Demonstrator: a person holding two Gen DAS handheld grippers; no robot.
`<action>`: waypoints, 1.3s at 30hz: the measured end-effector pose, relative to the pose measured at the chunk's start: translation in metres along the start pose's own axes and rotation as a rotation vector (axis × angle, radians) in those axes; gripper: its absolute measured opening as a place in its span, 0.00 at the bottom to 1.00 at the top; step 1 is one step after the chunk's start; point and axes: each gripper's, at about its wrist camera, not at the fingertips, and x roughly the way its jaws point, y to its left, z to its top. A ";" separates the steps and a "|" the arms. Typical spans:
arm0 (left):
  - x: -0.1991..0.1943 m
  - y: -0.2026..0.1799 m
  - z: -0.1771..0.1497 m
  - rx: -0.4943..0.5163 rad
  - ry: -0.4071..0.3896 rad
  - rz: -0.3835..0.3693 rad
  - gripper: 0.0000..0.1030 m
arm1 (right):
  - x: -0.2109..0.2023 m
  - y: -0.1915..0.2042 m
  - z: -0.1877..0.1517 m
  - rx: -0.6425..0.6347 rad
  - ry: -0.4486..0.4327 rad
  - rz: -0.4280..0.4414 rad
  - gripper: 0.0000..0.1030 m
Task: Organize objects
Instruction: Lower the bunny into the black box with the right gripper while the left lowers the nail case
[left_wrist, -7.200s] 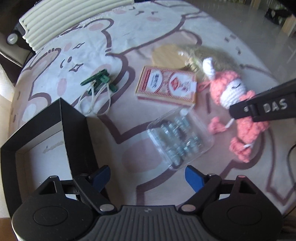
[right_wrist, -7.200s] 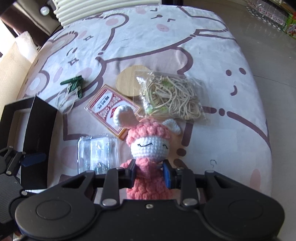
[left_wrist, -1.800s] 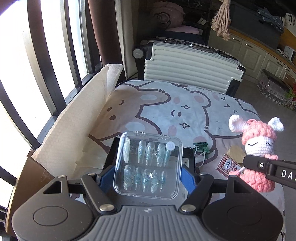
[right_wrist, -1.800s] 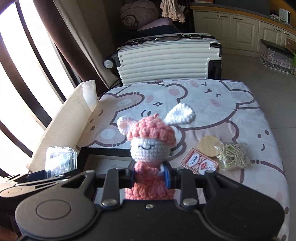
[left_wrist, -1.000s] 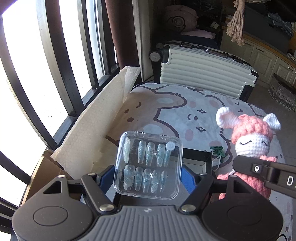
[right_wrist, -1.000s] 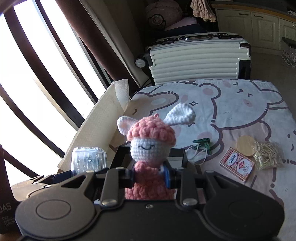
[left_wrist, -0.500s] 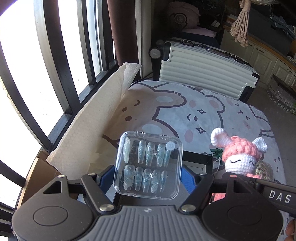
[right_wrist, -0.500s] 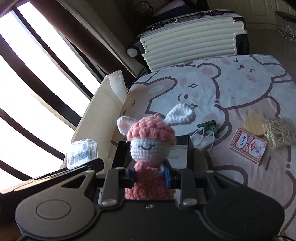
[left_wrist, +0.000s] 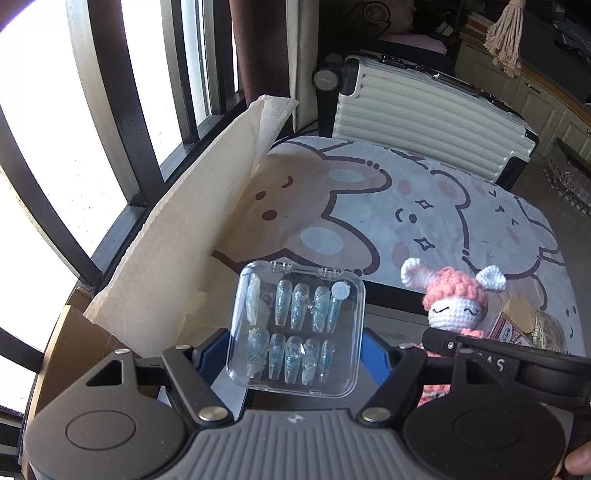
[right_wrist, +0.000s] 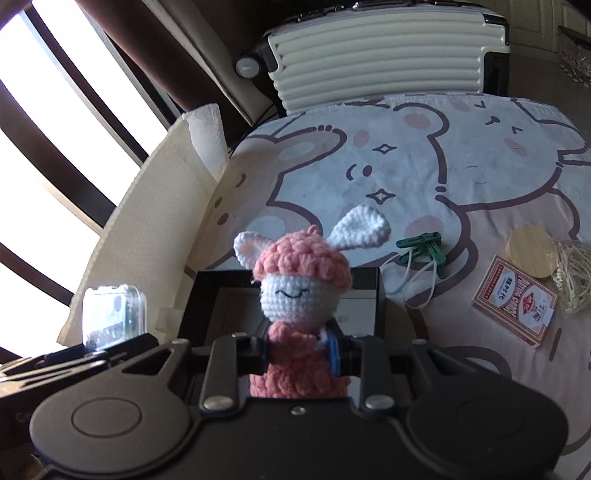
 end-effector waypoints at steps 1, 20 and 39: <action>0.004 0.001 0.001 0.002 0.007 0.004 0.73 | 0.006 0.001 0.000 -0.008 0.016 -0.008 0.29; 0.027 0.014 0.010 -0.015 0.034 0.018 0.73 | 0.059 0.013 -0.017 0.170 0.231 0.103 0.29; 0.047 -0.007 0.004 0.072 0.099 -0.002 0.73 | 0.046 0.007 -0.025 0.008 0.296 -0.135 0.32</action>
